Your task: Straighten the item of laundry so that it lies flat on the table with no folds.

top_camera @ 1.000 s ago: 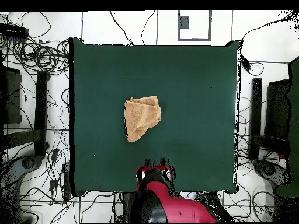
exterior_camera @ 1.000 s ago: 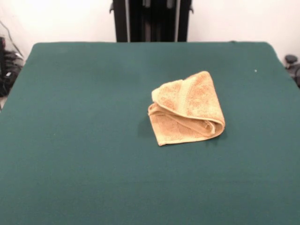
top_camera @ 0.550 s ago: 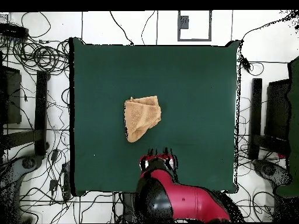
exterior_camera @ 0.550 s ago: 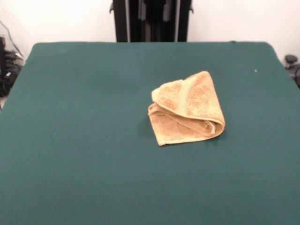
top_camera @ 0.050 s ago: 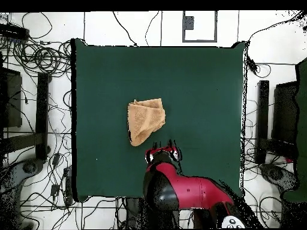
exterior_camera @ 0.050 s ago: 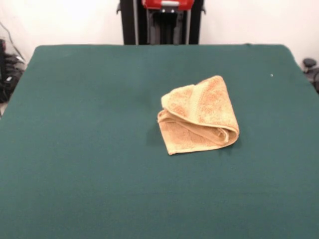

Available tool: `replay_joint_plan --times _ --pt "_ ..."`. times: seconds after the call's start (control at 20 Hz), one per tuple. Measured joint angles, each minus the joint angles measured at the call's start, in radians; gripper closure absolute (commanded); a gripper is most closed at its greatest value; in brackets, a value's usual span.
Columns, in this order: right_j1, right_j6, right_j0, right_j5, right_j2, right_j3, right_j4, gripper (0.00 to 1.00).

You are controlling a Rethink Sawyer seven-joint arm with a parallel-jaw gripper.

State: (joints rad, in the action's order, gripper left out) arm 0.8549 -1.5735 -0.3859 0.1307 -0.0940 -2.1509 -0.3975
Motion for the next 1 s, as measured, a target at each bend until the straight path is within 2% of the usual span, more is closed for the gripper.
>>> replay_joint_plan --times 0.45,0.65,0.8,1.0 --pt "-0.029 0.000 0.001 -0.001 -0.008 0.046 -0.077 0.00" --pt "-0.022 0.000 -0.056 -0.021 -0.065 0.046 -0.106 0.00" --pt "-0.021 0.000 -0.153 -0.097 -0.163 0.046 -0.125 0.00" --pt "-0.035 0.000 -0.228 -0.230 -0.243 0.058 -0.126 0.00"
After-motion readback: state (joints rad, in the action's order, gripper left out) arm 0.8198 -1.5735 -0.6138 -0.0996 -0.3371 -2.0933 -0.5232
